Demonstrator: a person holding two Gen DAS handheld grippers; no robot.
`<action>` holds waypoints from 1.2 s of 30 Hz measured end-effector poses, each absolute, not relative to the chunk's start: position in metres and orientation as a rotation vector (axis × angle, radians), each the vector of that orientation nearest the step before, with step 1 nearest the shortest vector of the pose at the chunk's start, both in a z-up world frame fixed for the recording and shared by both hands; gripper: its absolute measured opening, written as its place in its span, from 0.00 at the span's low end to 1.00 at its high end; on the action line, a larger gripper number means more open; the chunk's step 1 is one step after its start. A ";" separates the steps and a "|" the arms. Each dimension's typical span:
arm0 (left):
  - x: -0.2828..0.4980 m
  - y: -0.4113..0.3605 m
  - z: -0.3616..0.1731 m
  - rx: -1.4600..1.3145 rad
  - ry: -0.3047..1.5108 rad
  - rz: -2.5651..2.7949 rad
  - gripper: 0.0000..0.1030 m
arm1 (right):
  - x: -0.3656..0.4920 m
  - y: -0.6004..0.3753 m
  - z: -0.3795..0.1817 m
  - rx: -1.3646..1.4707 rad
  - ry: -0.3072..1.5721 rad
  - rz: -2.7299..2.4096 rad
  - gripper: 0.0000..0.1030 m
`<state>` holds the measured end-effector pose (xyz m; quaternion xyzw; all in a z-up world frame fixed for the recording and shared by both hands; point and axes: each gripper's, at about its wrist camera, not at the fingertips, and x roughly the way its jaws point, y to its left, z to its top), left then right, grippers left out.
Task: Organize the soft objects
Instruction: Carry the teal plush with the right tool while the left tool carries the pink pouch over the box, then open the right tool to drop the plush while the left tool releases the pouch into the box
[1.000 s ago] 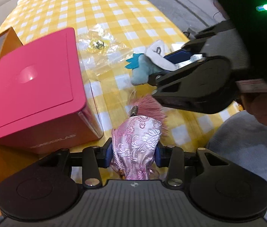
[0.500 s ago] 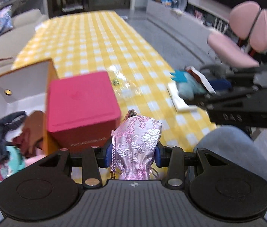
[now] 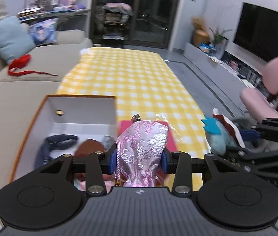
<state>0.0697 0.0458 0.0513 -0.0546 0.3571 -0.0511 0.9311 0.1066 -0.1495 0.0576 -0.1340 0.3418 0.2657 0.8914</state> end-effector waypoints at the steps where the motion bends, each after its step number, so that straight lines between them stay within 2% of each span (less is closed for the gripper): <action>1: 0.070 0.053 0.053 -0.115 0.729 -0.095 0.45 | 0.106 -0.140 0.061 -0.293 0.698 0.578 0.40; 7: 0.081 0.091 0.050 -0.155 0.740 -0.053 0.45 | 0.106 -0.084 0.067 -0.423 0.635 0.730 0.40; 15: 0.108 0.133 0.024 -0.207 0.803 0.014 0.45 | 0.132 -0.016 0.053 -0.634 0.642 0.874 0.40; 27: 0.152 0.162 -0.018 -0.198 0.917 0.040 0.45 | 0.186 0.050 -0.001 -0.932 0.695 0.937 0.42; 36: 0.171 0.166 -0.042 -0.169 0.975 0.046 0.46 | 0.210 0.071 -0.032 -1.040 0.714 0.952 0.43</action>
